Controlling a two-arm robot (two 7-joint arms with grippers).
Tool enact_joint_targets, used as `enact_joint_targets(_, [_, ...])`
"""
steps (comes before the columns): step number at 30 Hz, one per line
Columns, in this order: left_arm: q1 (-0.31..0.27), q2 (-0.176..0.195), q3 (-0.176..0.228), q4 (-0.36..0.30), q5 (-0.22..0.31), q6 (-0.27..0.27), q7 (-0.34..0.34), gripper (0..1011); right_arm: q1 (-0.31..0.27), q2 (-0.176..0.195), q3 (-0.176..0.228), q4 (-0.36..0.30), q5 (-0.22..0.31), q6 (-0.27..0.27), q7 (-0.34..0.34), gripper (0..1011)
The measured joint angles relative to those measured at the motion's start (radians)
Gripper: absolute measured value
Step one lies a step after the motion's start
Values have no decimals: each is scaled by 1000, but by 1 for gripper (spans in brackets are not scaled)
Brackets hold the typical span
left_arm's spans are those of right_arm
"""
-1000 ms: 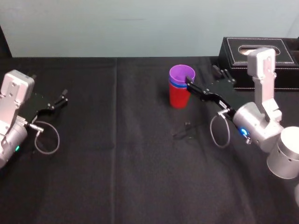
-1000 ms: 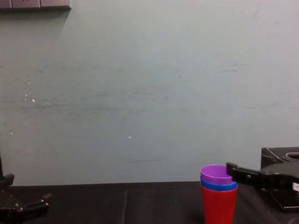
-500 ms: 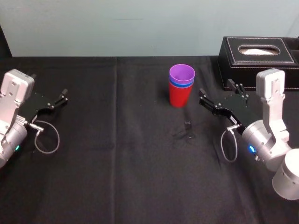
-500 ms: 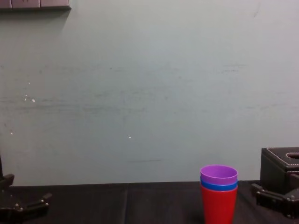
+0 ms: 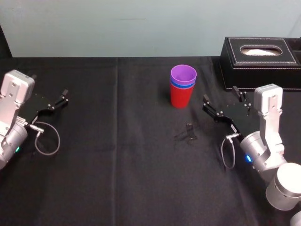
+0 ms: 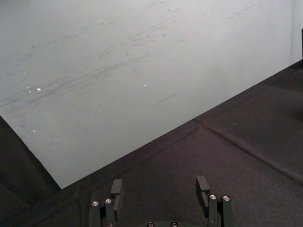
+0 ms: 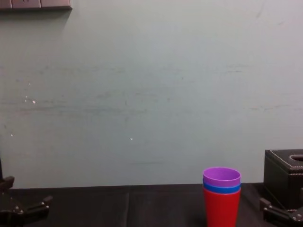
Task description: Stack the three plastic cups sequentially using one hand.
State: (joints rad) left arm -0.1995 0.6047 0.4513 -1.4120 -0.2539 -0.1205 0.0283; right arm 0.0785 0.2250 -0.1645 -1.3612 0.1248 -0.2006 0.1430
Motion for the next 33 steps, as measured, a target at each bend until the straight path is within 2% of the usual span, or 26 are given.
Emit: enact_joint_targets(33, [0, 0, 0, 0, 0, 0, 0, 1005, -2, 6, -3, -17, 2, 18, 1, 1003])
